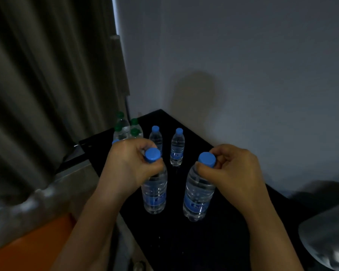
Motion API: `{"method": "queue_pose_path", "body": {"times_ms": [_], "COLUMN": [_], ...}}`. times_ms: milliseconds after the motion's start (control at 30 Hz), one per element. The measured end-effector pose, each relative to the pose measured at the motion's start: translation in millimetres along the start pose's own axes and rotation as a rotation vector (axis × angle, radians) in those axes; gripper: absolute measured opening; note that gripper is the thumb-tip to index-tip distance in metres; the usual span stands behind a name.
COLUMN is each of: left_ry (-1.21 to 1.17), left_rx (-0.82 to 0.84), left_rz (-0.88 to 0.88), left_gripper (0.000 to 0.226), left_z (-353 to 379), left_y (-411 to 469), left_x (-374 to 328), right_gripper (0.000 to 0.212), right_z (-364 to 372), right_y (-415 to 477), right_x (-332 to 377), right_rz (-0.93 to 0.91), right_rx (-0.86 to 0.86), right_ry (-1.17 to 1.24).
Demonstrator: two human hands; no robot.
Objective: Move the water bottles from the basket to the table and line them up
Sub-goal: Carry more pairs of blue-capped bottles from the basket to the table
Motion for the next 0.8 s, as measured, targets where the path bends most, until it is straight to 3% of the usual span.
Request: {"method": "queue_pose_path", "body": {"times_ms": [500,667,800], "left_ry": [0.077,0.035,0.036], "left_rx": [0.296,0.434,0.451], "left_rz": [-0.017,-0.03,-0.01], "left_gripper": [0.021,0.027,0.03], "left_z": [89,109,119], "left_y": [133,158,169], "left_x": [113,137,150], "right_gripper": [0.016,0.022,0.026], "right_z": [62,76,89], "right_y": [66,73,76], "right_x": [-69,-94,-111], "right_rz": [0.284,0.356,0.416], "right_rx": [-0.092,-0.067,-0.041], "right_ry": [-0.255,-0.286,-0.298]}}
Point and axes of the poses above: each hand's wrist, its own y-axis towards the middle knuckle, its own z-axis out of the palm, x = y × z, the point moved 2 cm from there along y, towards the middle knuckle, and after that the axes turned 11 degrees about y, right-handed, at the moved point
